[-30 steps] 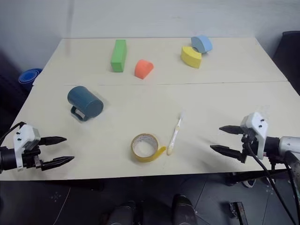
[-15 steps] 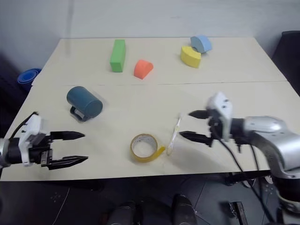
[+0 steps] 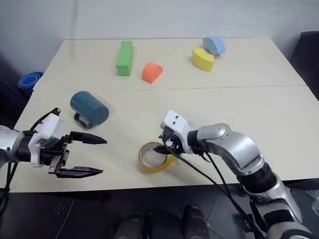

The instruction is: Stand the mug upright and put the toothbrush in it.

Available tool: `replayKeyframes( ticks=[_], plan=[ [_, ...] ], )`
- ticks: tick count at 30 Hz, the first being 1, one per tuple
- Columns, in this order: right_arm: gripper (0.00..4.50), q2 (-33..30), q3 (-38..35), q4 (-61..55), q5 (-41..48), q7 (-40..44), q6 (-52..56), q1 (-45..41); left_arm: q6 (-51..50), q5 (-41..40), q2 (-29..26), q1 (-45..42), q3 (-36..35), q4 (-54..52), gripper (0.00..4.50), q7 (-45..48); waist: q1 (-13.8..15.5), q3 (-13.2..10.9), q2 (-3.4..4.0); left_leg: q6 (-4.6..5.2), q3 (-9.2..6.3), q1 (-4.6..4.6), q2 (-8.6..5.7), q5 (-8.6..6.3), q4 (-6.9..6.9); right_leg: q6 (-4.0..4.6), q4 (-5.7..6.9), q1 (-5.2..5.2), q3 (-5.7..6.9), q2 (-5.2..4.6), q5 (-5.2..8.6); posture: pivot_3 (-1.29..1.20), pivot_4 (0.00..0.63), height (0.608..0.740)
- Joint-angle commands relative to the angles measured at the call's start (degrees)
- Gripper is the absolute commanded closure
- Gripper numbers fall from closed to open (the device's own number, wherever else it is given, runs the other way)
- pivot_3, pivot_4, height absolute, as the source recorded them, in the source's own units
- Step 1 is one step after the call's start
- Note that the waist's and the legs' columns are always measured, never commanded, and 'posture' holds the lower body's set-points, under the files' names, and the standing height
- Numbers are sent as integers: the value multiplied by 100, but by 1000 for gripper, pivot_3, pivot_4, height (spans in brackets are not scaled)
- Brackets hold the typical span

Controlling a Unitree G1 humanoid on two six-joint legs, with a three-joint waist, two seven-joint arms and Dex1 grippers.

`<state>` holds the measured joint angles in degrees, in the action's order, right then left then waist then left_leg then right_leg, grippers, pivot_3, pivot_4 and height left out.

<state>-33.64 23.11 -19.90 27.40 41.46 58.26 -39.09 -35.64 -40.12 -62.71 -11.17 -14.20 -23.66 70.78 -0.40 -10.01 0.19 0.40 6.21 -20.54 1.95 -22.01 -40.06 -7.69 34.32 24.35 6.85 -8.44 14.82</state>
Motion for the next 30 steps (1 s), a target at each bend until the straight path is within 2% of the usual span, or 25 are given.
replayKeyframes(
  ticks=[1, 3, 9, 10, 12, 16, 18, 21, 22, 25, 28, 30],
  plan=[
    [2102, 77, 323, 220, -424, 43, -349, -15, 126, 43, 48, -142, 53, 27, 0, 0, -6, 0, 0, 0, 2, 0, 0, 0, 0, 0, 0, 1, -1, 0, 0, 0, 150, 740],
    [2529, 145, 433, 379, -590, 68, -491, 12, 144, 54, 76, -185, 85, 40, 0, -9, -11, 0, 0, 0, 3, 0, 0, 0, 0, 0, 1, 3, -2, 0, 0, 0, 150, 740],
    [4381, 252, 424, 443, -850, 79, -657, 126, 144, 49, 185, -386, 157, 130, 0, -73, -33, 1, -1, -1, 3, 0, 1, 1, 0, 0, 4, 3, -1, 0, 0, 0, 150, 740],
    [4496, 245, 353, 372, -836, 70, -611, 102, 151, 58, 192, -414, 171, 163, 0, -67, -33, 1, -1, 0, 3, 0, 1, 1, -1, 0, 4, 3, -1, 0, 0, 0, 150, 740],
    [4496, 298, -18, 132, -562, 13, -227, 7, 194, 111, 211, -470, 218, 253, 0, -49, -33, 1, -1, 0, 3, 0, 1, 1, -1, 0, 5, 3, -1, 0, 0, 0, 150, 740],
    [4496, 289, -1377, -467, 300, -117, 953, -221, 276, 182, 249, -599, 300, 411, 0, -16, -28, 0, -1, 0, 2, -4, 1, 1, -2, 0, 9, 8, -2, 0, 0, 0, 150, 740],
    [4496, -122, -2205, -533, 494, -148, 1413, -295, 247, 131, 328, -760, 352, 477, 0, -43, 15, 0, -1, 0, 2, -7, 2, 1, -3, 0, 10, 11, -1, 0, 0, 0, 150, 740],
    [4496, -1160, -3243, -283, 477, -58, 1655, 47, 72, -22, 525, -1048, 432, 532, 0, -118, 132, 2, -8, 1, -8, -15, -3, 1, -7, -1, 9, 10, 1, -2, -1, 0, 150, 740],
    [4496, -1706, -3541, 2, 237, 26, 1410, 483, 22, -74, 633, -1168, 502, 541, 0, -147, 175, 3, -8, 2, -9, -17, -5, 0, -6, -1, 3, 10, 0, -2, -1, 0, 150, 740],
    [4496, -2689, -4197, 951, -398, 137, 576, 1722, -98, -208, 928, -1466, 684, 538, 0, -195, 201, 5, -15, 4, -18, -29, -7, -1, 0, -3, -14, 9, 6, -2, -1, 0, 150, 740],
    [4496, -2944, -4579, 1678, -691, 169, -88, 2464, -238, -324, 1169, -1722, 804, 525, 0, -236, 175, 3, -19, 10, -11, -44, -10, 2, -3, -11, -27, 14, 8, -2, -6, 0, 150, 740],
    [4496, -2802, -4721, 1954, -744, 29, -259, 2677, -300, -367, 1369, -1954, 943, 546, 0, -258, 84, 3, -17, 13, 8, -37, -8, 6, -5, -12, -28, 16, 1, -2, -6, 0, 150, 740]
  ],
)
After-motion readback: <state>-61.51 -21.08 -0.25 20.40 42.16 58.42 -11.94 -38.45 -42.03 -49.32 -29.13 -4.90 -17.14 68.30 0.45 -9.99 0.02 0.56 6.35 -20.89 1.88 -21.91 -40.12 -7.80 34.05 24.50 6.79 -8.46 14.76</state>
